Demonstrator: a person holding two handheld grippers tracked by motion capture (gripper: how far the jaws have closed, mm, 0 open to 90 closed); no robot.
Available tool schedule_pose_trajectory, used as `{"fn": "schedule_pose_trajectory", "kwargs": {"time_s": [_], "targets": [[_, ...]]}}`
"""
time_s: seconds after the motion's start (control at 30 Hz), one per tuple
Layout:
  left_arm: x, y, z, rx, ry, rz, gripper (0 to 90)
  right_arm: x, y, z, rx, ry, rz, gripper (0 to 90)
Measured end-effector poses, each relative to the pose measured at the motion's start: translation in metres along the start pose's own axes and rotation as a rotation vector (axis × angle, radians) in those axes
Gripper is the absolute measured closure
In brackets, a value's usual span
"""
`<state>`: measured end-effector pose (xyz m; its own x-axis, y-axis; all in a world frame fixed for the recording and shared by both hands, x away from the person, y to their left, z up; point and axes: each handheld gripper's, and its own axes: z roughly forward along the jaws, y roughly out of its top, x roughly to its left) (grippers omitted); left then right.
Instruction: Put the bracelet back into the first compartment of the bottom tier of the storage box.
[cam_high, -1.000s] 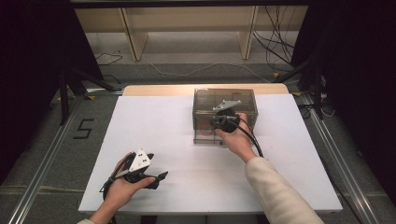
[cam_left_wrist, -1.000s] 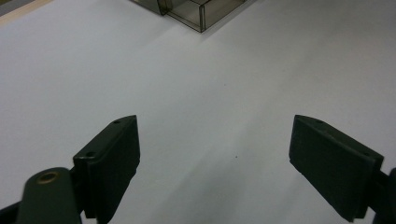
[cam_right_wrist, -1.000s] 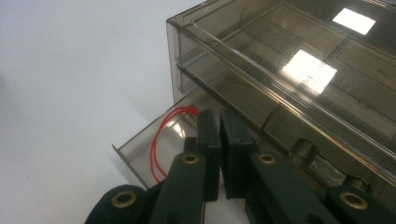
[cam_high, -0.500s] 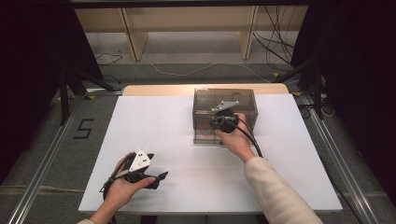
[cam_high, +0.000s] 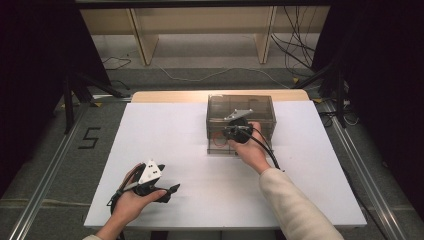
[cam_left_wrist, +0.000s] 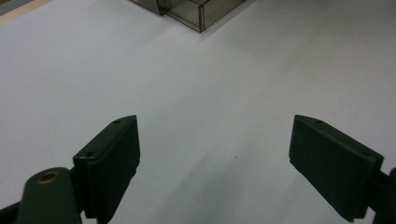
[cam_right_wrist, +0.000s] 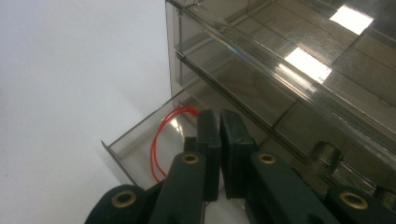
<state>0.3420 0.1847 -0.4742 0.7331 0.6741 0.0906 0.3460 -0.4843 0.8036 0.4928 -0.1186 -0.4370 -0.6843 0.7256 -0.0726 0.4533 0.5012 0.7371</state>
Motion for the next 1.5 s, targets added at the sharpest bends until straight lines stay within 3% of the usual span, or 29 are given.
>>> {"fn": "schedule_pose_trajectory", "kwargs": {"time_s": [1.5], "targets": [[0.0, 0.0, 0.0, 0.0, -0.003, -0.001, 16.3, 0.005, -0.007, 0.024, 0.059, -0.009, -0.037, 87.6]]}}
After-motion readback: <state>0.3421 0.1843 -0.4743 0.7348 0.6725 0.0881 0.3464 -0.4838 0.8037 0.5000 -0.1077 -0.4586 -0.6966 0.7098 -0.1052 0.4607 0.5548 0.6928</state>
